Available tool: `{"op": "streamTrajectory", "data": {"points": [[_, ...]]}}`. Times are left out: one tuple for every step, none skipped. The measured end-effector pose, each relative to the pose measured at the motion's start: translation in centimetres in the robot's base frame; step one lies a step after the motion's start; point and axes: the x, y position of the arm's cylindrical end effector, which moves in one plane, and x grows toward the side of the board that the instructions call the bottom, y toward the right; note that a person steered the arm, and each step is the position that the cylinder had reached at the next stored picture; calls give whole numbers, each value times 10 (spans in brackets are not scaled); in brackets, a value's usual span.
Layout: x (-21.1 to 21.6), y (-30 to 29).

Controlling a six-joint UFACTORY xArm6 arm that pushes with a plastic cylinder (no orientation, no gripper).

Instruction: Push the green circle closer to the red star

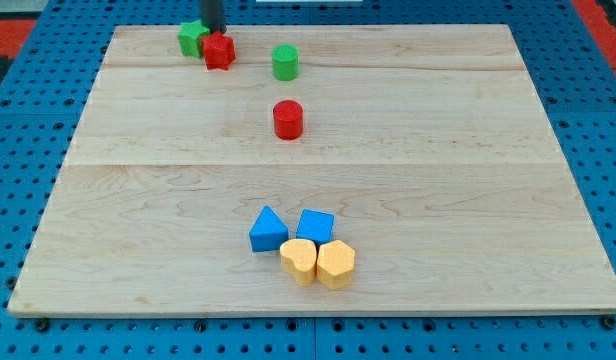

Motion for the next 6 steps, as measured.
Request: {"op": "streamTrajectory", "data": {"points": [[24, -1], [16, -4], [10, 38], [10, 96], [24, 192], [42, 193]]}}
